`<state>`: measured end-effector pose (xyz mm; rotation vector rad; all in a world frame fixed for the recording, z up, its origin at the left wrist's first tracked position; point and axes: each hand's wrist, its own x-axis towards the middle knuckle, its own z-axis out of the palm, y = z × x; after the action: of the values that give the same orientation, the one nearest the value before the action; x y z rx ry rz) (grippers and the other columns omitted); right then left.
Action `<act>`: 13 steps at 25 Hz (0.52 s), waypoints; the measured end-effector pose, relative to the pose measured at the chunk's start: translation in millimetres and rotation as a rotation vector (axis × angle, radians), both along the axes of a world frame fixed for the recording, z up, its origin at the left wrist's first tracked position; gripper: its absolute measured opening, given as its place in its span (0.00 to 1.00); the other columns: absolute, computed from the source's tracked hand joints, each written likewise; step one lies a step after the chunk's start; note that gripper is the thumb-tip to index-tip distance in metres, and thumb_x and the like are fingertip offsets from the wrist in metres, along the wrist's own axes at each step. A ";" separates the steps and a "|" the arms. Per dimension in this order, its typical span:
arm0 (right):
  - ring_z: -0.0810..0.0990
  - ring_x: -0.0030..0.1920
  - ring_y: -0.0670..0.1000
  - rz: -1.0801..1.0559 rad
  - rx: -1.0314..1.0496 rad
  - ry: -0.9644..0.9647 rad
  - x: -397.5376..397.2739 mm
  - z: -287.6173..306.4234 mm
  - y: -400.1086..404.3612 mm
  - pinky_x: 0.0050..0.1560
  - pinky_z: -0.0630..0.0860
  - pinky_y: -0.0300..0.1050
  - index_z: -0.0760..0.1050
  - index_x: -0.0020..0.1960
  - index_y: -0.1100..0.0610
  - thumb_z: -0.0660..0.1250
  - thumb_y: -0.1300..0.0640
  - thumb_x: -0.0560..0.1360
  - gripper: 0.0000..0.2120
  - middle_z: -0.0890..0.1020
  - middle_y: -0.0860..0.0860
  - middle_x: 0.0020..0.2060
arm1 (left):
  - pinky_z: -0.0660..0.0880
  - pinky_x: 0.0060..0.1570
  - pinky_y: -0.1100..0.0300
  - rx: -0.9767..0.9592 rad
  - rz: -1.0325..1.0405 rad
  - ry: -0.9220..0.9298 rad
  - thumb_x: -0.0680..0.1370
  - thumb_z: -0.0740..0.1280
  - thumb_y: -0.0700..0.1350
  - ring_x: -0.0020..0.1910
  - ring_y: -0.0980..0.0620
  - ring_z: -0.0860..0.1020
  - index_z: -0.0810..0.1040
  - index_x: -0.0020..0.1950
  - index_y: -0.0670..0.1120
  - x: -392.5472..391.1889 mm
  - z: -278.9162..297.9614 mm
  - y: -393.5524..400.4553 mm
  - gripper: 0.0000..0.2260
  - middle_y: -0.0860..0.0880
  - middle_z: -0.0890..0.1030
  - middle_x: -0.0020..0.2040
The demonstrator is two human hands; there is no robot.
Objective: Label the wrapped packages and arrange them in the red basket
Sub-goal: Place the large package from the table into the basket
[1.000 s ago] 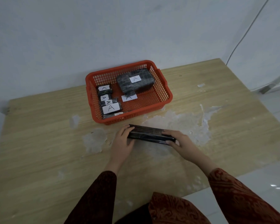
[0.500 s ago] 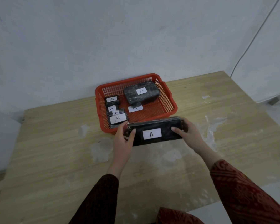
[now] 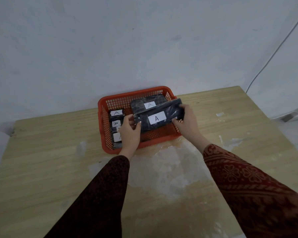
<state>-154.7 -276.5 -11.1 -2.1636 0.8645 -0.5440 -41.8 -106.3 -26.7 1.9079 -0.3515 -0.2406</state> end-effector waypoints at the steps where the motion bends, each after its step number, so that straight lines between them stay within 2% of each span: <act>1: 0.71 0.63 0.57 0.041 -0.047 0.072 2.3 -7.2 0.4 0.65 0.71 0.53 0.67 0.65 0.62 0.70 0.65 0.70 0.25 0.71 0.60 0.64 | 0.77 0.53 0.57 0.023 -0.018 0.030 0.77 0.67 0.40 0.53 0.49 0.79 0.71 0.65 0.44 3.7 -5.6 -3.1 0.17 0.45 0.80 0.54; 3: 0.65 0.68 0.62 0.085 -0.145 0.165 6.1 -19.3 1.8 0.69 0.66 0.58 0.67 0.66 0.61 0.70 0.64 0.70 0.26 0.65 0.62 0.70 | 0.76 0.58 0.52 0.076 -0.062 0.035 0.77 0.67 0.40 0.57 0.48 0.78 0.71 0.66 0.44 7.4 -17.0 -6.4 0.18 0.43 0.79 0.58; 7: 0.61 0.70 0.62 0.111 -0.266 0.236 10.6 -31.4 5.1 0.66 0.67 0.60 0.68 0.66 0.59 0.69 0.63 0.71 0.24 0.64 0.62 0.71 | 0.72 0.64 0.49 0.176 -0.050 -0.059 0.76 0.67 0.38 0.62 0.46 0.75 0.71 0.68 0.43 10.6 -29.2 -4.9 0.20 0.42 0.77 0.63; 11: 0.62 0.71 0.62 0.074 -0.267 0.240 8.1 -40.7 9.2 0.67 0.66 0.59 0.69 0.65 0.60 0.67 0.61 0.74 0.21 0.64 0.61 0.71 | 0.71 0.64 0.53 0.231 -0.116 -0.116 0.75 0.68 0.37 0.62 0.46 0.74 0.71 0.68 0.42 11.1 -30.7 -2.9 0.21 0.42 0.77 0.62; 13: 0.63 0.70 0.61 0.062 -0.274 0.236 7.8 -41.3 9.9 0.66 0.67 0.58 0.68 0.65 0.59 0.66 0.60 0.74 0.20 0.64 0.61 0.70 | 0.69 0.58 0.60 0.242 -0.101 -0.157 0.75 0.68 0.39 0.58 0.47 0.75 0.72 0.65 0.43 7.6 -29.9 -2.6 0.19 0.42 0.77 0.59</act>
<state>-146.8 -266.5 -52.3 -2.5345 0.8851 -0.3991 -34.2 -108.9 -56.6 2.1568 -0.5461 -0.2080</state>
